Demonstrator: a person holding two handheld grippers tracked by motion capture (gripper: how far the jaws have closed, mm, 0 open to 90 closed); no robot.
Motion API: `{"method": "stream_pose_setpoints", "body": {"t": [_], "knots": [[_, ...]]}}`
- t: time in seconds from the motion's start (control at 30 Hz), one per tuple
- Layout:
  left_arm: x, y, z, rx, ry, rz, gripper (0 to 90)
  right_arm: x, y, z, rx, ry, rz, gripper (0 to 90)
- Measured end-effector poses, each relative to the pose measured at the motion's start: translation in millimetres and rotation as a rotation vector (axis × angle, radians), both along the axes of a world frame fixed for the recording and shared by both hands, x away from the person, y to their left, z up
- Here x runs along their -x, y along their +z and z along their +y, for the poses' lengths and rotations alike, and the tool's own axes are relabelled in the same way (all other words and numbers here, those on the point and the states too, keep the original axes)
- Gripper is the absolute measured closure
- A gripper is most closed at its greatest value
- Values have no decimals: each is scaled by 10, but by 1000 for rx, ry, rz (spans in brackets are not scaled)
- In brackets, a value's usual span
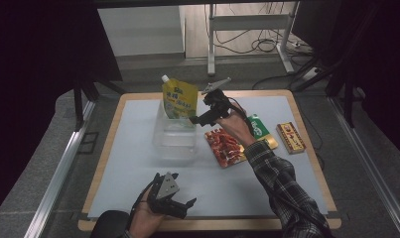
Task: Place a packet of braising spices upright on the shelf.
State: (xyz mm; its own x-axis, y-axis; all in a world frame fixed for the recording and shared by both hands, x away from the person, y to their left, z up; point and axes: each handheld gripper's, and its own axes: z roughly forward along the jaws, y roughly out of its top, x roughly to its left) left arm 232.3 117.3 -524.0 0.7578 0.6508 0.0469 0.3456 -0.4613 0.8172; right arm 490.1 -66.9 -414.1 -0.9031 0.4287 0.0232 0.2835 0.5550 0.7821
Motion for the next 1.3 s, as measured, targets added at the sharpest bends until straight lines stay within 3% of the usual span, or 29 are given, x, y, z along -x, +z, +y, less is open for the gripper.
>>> {"method": "stream_pose_setpoints", "body": {"t": [0.2, 0.6, 1.0, 1.3], "knots": [[0, -2, -5, -3, -2, -2, 23, 90, -42, -67, 1, -1, 19, 0], [3, -4, -13, -10, -7, -3, 23, 255, -79, -239, -18, -10, 11, 0], [-1, -21, -30, -19, -18, 5, 21, 402, -188, -466, 19, -37, -21, 0], [-2, -27, -41, -15, -20, 8, 20, 516, -252, -648, 20, -63, -15, 0]]}}
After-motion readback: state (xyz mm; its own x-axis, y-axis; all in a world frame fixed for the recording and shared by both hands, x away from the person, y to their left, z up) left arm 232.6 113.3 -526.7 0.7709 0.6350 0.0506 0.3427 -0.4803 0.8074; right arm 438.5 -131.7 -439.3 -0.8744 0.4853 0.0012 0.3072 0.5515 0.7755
